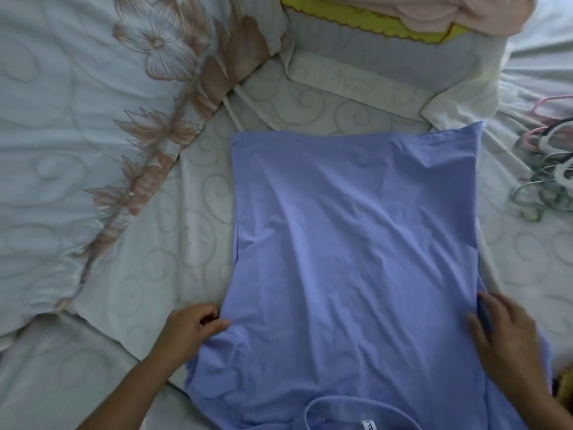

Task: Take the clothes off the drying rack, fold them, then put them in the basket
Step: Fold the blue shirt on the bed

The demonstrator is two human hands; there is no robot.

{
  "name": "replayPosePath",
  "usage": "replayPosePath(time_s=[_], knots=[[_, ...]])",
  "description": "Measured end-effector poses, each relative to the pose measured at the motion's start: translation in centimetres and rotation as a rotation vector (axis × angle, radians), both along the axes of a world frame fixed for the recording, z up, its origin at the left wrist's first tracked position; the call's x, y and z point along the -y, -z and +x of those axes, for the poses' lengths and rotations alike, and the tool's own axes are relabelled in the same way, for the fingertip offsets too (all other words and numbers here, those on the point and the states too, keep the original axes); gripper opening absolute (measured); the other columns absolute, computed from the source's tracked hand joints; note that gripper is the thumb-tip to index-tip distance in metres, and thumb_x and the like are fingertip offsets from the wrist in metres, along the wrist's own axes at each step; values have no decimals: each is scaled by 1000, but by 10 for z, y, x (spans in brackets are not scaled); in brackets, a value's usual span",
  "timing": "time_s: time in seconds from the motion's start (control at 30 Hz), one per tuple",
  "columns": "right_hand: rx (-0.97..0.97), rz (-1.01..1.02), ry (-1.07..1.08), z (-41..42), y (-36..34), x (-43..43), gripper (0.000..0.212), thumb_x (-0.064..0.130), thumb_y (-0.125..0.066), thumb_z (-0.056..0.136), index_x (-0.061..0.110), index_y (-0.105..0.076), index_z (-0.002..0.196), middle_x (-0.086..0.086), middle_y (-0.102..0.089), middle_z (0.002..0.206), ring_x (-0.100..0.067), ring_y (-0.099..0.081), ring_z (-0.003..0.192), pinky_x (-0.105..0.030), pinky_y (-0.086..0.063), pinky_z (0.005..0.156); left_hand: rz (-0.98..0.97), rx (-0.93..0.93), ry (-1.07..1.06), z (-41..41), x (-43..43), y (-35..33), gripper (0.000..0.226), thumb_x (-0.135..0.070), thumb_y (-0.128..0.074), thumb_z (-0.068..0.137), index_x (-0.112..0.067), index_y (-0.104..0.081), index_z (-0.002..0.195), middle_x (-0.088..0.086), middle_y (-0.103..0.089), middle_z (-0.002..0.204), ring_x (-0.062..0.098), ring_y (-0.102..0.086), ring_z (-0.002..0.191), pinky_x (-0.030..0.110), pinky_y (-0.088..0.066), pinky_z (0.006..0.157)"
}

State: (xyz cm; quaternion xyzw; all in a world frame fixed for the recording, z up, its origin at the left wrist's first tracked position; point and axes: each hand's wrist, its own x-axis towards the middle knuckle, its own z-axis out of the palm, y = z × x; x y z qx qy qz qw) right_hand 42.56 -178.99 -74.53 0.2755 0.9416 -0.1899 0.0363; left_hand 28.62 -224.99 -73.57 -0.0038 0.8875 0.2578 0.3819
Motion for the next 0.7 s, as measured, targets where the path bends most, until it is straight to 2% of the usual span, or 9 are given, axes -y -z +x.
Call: replayPosePath(time_s=[0.07, 0.13, 0.23, 0.33, 0.4, 0.47, 0.53, 0.63, 0.7], knots=[[31, 39, -6, 12, -8, 7, 64, 41, -35, 81, -11, -59, 110, -33, -59, 106, -50, -57, 92, -52, -46, 80, 77, -9, -98, 3, 13, 2, 39, -33, -75, 77, -24, -47, 51, -11, -49, 47, 2, -43, 48, 16, -32, 52], [96, -12, 114, 19, -12, -3, 74, 47, -33, 78, -14, -55, 114, -38, -56, 107, -52, -54, 98, -55, -43, 86, 90, -59, -198, 6, 21, 2, 33, -11, -76, 76, -18, -53, 53, -10, -51, 46, 1, -42, 48, 15, -34, 52], [179, -182, 329, 22, -27, -17, 76, 54, -48, 82, -14, -54, 114, -32, -61, 91, -44, -57, 86, -52, -46, 81, 94, -67, -342, 8, 26, -1, 23, -8, -78, 73, -11, -61, 58, -8, -58, 52, 2, -47, 54, 14, -36, 53], [318, -357, 341, 24, -39, -33, 48, 39, -62, 86, -9, -64, 86, -15, -58, 63, -27, -54, 60, -45, -49, 66, 112, 22, -268, 14, 27, -2, 31, -20, -86, 60, -7, -58, 57, 0, -52, 57, 9, -43, 56, 16, -33, 51], [344, -416, 313, 26, -49, -41, 41, 29, -64, 87, -9, -60, 71, -13, -53, 59, -25, -47, 58, -36, -40, 57, 59, -3, -170, 18, 27, -6, 47, -20, -87, 55, -15, -41, 46, -10, -35, 45, 7, -31, 46, 16, -21, 44], [241, -481, 357, 30, -60, -44, 39, 28, -69, 84, -7, -59, 70, -16, -54, 62, -27, -46, 60, -33, -35, 53, 103, 11, -255, 23, 29, -10, 44, -7, -84, 64, -11, -43, 49, -9, -37, 42, 4, -35, 44, 14, -23, 43], [123, -439, 390, 35, -65, -45, 49, 43, -72, 76, -4, -57, 70, -18, -55, 65, -31, -52, 66, -29, -35, 51, 178, 33, -433, 28, 34, -16, 27, -2, -76, 74, -4, -51, 62, -2, -49, 55, 10, -44, 55, 17, -31, 50], [155, -213, 389, 46, -53, -54, 77, 73, -57, 65, -2, -58, 80, -21, -60, 76, -36, -56, 76, -32, -44, 60, 227, 89, -623, 36, 42, -18, 28, -10, -80, 71, -4, -52, 75, 10, -52, 72, 20, -46, 66, 28, -36, 61], [125, 17, 251, 49, -46, -50, 58, 46, -70, 77, -7, -59, 100, -28, -60, 96, -42, -53, 97, -45, -47, 84, 239, 134, -710, 40, 43, -21, 32, -17, -81, 66, -6, -56, 84, 11, -57, 81, 21, -52, 70, 31, -41, 66]])
